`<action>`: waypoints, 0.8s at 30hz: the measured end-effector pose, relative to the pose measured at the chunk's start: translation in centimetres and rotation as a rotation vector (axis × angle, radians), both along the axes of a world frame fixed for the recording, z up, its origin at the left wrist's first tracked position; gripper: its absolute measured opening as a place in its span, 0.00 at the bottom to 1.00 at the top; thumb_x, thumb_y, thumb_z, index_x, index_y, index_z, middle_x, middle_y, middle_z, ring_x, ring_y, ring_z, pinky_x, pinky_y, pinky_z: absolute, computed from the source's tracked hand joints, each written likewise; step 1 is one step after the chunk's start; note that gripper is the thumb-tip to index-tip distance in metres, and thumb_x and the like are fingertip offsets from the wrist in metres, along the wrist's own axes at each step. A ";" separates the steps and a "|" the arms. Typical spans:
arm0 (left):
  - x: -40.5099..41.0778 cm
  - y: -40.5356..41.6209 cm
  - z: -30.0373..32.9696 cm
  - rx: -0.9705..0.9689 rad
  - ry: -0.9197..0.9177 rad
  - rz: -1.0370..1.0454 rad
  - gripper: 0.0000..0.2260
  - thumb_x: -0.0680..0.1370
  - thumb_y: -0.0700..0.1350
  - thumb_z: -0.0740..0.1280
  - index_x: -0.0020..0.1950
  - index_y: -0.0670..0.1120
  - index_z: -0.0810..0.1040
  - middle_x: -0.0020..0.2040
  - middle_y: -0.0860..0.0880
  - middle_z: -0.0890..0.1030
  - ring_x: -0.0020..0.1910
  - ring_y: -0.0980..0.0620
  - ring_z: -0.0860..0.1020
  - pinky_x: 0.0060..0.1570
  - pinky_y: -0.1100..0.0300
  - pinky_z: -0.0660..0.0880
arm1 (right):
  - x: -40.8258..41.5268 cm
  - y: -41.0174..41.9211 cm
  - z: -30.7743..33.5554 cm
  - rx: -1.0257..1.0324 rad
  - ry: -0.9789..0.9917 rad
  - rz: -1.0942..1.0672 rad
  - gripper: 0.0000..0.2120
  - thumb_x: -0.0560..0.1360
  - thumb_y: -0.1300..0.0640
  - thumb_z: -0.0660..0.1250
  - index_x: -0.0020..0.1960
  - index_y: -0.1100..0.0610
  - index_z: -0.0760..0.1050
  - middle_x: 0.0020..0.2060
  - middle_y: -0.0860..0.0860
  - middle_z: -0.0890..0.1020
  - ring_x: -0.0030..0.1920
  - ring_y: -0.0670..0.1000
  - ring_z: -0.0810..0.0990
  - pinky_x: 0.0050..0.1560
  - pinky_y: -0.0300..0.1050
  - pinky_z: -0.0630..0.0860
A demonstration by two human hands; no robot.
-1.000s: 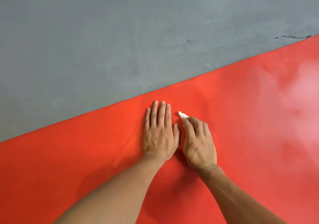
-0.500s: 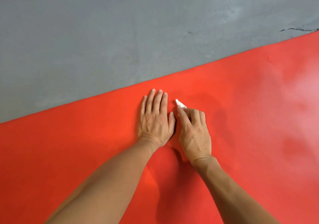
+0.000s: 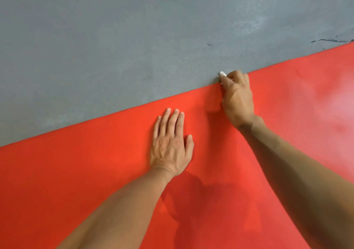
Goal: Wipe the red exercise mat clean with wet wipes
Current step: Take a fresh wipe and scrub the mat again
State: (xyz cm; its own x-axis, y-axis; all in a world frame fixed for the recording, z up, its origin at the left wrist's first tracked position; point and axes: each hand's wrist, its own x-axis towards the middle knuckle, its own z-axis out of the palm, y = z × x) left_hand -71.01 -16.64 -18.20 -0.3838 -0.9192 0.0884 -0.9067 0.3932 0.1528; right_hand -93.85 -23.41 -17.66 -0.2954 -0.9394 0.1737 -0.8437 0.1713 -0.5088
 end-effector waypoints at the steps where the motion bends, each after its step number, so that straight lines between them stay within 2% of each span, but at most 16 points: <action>1: 0.0 0.0 0.0 0.001 -0.002 0.001 0.30 0.80 0.54 0.58 0.80 0.42 0.67 0.80 0.44 0.67 0.83 0.44 0.58 0.80 0.42 0.56 | 1.5 0.2 0.3 -0.008 -0.031 0.030 0.14 0.84 0.59 0.60 0.65 0.62 0.78 0.53 0.57 0.76 0.55 0.55 0.70 0.59 0.52 0.73; 3: 0.0 0.0 0.1 0.000 -0.002 0.002 0.30 0.80 0.54 0.59 0.80 0.42 0.67 0.80 0.44 0.67 0.83 0.44 0.58 0.80 0.42 0.56 | 4.6 1.4 0.5 -0.017 -0.032 0.343 0.19 0.83 0.57 0.56 0.68 0.63 0.77 0.54 0.57 0.78 0.54 0.57 0.72 0.57 0.48 0.72; 4: 0.0 0.0 0.2 0.003 -0.001 0.000 0.30 0.80 0.54 0.59 0.80 0.42 0.67 0.80 0.44 0.67 0.83 0.44 0.58 0.80 0.41 0.56 | 5.0 2.0 0.4 -0.024 0.054 0.545 0.21 0.83 0.55 0.53 0.69 0.63 0.76 0.53 0.57 0.78 0.52 0.57 0.73 0.56 0.48 0.72; 5: 0.0 0.0 0.2 0.006 0.000 -0.001 0.30 0.80 0.54 0.59 0.80 0.42 0.68 0.80 0.44 0.67 0.83 0.44 0.58 0.80 0.41 0.57 | 4.2 1.7 0.6 -0.060 0.142 0.669 0.23 0.84 0.53 0.51 0.68 0.63 0.77 0.53 0.57 0.79 0.50 0.58 0.74 0.55 0.49 0.72; 6: 0.0 0.0 0.2 0.006 -0.001 0.000 0.30 0.80 0.54 0.59 0.80 0.42 0.67 0.80 0.44 0.67 0.83 0.44 0.58 0.80 0.42 0.56 | 2.8 1.1 0.9 -0.096 0.205 0.674 0.24 0.86 0.48 0.50 0.65 0.62 0.78 0.51 0.55 0.78 0.50 0.57 0.74 0.53 0.50 0.72; 8: 0.1 -0.1 0.2 0.008 -0.009 -0.003 0.31 0.80 0.54 0.59 0.81 0.42 0.67 0.80 0.44 0.67 0.83 0.44 0.58 0.80 0.42 0.56 | -1.2 -0.1 1.1 -0.082 0.297 0.386 0.23 0.85 0.40 0.54 0.54 0.58 0.77 0.47 0.53 0.76 0.50 0.57 0.74 0.53 0.51 0.70; 10: 0.0 0.0 0.1 0.013 -0.010 -0.002 0.31 0.80 0.54 0.59 0.81 0.42 0.66 0.80 0.44 0.67 0.83 0.44 0.58 0.80 0.42 0.56 | -4.7 -0.3 1.1 -0.002 0.247 -0.015 0.17 0.86 0.47 0.58 0.53 0.60 0.76 0.46 0.54 0.73 0.52 0.60 0.73 0.55 0.54 0.71; 11: 0.1 -0.1 0.1 0.014 -0.011 0.001 0.31 0.80 0.54 0.59 0.81 0.42 0.66 0.81 0.44 0.67 0.83 0.44 0.58 0.80 0.41 0.56 | -4.7 0.0 1.1 0.002 0.141 -0.126 0.15 0.86 0.51 0.57 0.55 0.61 0.76 0.47 0.56 0.73 0.52 0.60 0.72 0.55 0.56 0.72; 13: 0.1 0.0 0.1 0.014 -0.012 0.002 0.30 0.80 0.54 0.59 0.81 0.42 0.66 0.80 0.44 0.67 0.83 0.44 0.58 0.80 0.41 0.56 | -1.5 0.7 1.2 -0.029 0.121 -0.134 0.15 0.87 0.52 0.55 0.53 0.59 0.76 0.46 0.55 0.72 0.49 0.55 0.70 0.53 0.57 0.72; 15: 0.0 0.0 0.2 0.009 -0.011 0.003 0.30 0.80 0.54 0.59 0.80 0.42 0.67 0.80 0.44 0.68 0.83 0.44 0.58 0.80 0.41 0.57 | 3.3 2.5 0.9 -0.099 -0.053 0.079 0.14 0.87 0.49 0.55 0.53 0.56 0.76 0.44 0.50 0.71 0.45 0.51 0.67 0.52 0.54 0.72; 17: -0.1 0.0 0.3 0.011 -0.013 0.003 0.30 0.80 0.54 0.60 0.80 0.42 0.68 0.80 0.44 0.68 0.83 0.43 0.58 0.80 0.41 0.57 | 5.5 4.7 1.0 -0.102 0.085 0.461 0.16 0.85 0.56 0.55 0.65 0.62 0.77 0.46 0.53 0.74 0.46 0.54 0.70 0.51 0.53 0.72; 18: -0.1 0.0 0.3 0.012 -0.016 0.002 0.30 0.80 0.54 0.59 0.80 0.42 0.68 0.80 0.43 0.68 0.83 0.43 0.58 0.80 0.40 0.57 | 4.3 4.5 0.9 -0.124 0.162 0.541 0.17 0.85 0.58 0.56 0.68 0.63 0.75 0.47 0.56 0.75 0.47 0.57 0.72 0.50 0.52 0.72; 19: -0.1 -0.1 0.3 0.014 -0.019 -0.001 0.30 0.80 0.54 0.59 0.80 0.42 0.68 0.80 0.43 0.67 0.83 0.43 0.58 0.80 0.41 0.57 | 2.1 3.8 0.6 -0.106 0.181 0.477 0.17 0.84 0.60 0.57 0.69 0.64 0.75 0.48 0.57 0.75 0.48 0.58 0.72 0.49 0.52 0.73; 22: 0.0 0.0 0.2 0.016 -0.029 -0.001 0.30 0.80 0.55 0.58 0.81 0.42 0.67 0.80 0.44 0.67 0.83 0.43 0.57 0.80 0.41 0.56 | -4.4 1.1 0.6 0.011 0.110 -0.074 0.11 0.83 0.60 0.57 0.58 0.62 0.75 0.49 0.58 0.72 0.50 0.56 0.69 0.55 0.57 0.72; 24: 0.1 0.0 0.1 0.011 -0.027 0.000 0.30 0.80 0.55 0.58 0.81 0.42 0.67 0.80 0.44 0.67 0.83 0.43 0.58 0.81 0.41 0.56 | -4.4 0.6 0.6 0.024 0.132 -0.186 0.10 0.84 0.59 0.56 0.55 0.62 0.75 0.49 0.56 0.71 0.50 0.53 0.66 0.56 0.55 0.70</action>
State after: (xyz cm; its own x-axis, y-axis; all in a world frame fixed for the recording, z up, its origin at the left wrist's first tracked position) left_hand -70.96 -16.64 -18.06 -0.3856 -0.9202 0.0680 -0.9107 0.3914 0.1323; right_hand -98.22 -22.77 -17.09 -0.4398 -0.8754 0.2006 -0.8556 0.3406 -0.3898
